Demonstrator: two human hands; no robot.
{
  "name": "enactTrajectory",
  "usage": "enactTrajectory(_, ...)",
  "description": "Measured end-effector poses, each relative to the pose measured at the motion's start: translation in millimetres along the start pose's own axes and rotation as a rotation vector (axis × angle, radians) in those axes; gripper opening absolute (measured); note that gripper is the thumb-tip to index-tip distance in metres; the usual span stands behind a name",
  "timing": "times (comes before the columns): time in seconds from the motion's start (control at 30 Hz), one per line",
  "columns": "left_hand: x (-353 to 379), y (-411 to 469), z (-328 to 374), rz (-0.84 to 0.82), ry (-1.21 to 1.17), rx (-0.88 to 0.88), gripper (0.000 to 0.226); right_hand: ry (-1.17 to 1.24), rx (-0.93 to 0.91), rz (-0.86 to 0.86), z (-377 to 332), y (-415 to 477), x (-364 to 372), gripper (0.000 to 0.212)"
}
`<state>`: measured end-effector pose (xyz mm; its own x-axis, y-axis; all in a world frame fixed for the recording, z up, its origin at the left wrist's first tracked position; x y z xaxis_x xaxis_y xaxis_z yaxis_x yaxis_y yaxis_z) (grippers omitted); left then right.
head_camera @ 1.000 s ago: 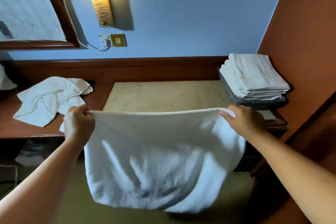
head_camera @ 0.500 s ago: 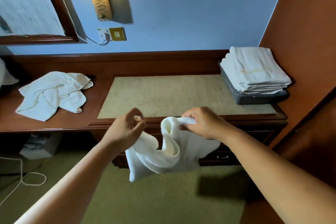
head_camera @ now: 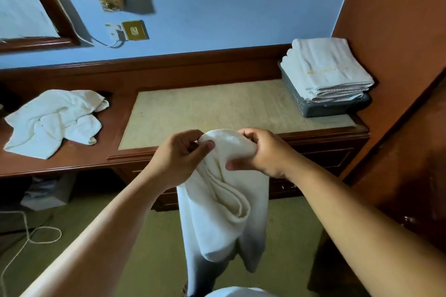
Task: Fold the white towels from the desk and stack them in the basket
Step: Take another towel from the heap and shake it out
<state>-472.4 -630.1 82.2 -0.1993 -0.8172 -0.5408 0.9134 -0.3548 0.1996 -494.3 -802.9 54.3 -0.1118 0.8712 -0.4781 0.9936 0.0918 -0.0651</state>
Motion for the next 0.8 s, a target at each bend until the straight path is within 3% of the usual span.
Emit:
enactTrajectory(0.13, -10, 2, -7, 0.077, -0.008, -0.052, 0.038, 0.1, 0.115, -0.036, 61, -20, 23, 0.031)
enactTrajectory(0.2, -10, 1, -7, 0.072, -0.015, -0.05, 0.043, 0.204, 0.153, 0.003, 84, -25, 27, 0.029)
enactTrajectory(0.37, -7, -3, -5, 0.025, 0.0, -0.039, 0.038, 0.446, 0.227, -0.098, 109, -36, 59, 0.037)
enactTrajectory(0.5, -4, -5, -1, -0.034, 0.114, 0.0, 0.022, 0.61, 0.129, 0.027, 92, -38, 48, 0.036)
enactTrajectory(0.67, -3, -6, -3, -0.042, 0.254, 0.027, 0.006, 0.814, 0.006, 0.034, 41, -39, 35, 0.03)
enactTrajectory(0.8, -7, -4, 1, 0.008, 0.305, 0.046, 0.013, 0.698, -0.191, 0.001, 1, -43, 30, 0.014)
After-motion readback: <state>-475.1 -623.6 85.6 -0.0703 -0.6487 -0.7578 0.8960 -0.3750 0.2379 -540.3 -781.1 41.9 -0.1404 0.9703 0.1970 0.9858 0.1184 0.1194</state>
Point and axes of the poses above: each hand's wrist, its own y-axis towards the middle knuckle, its own x-axis out of the palm, z = x × y, the point moved 10 cm from there along y, towards the middle knuckle, and after that the axes turned 5 degrees about z, right-handed, at the moved point
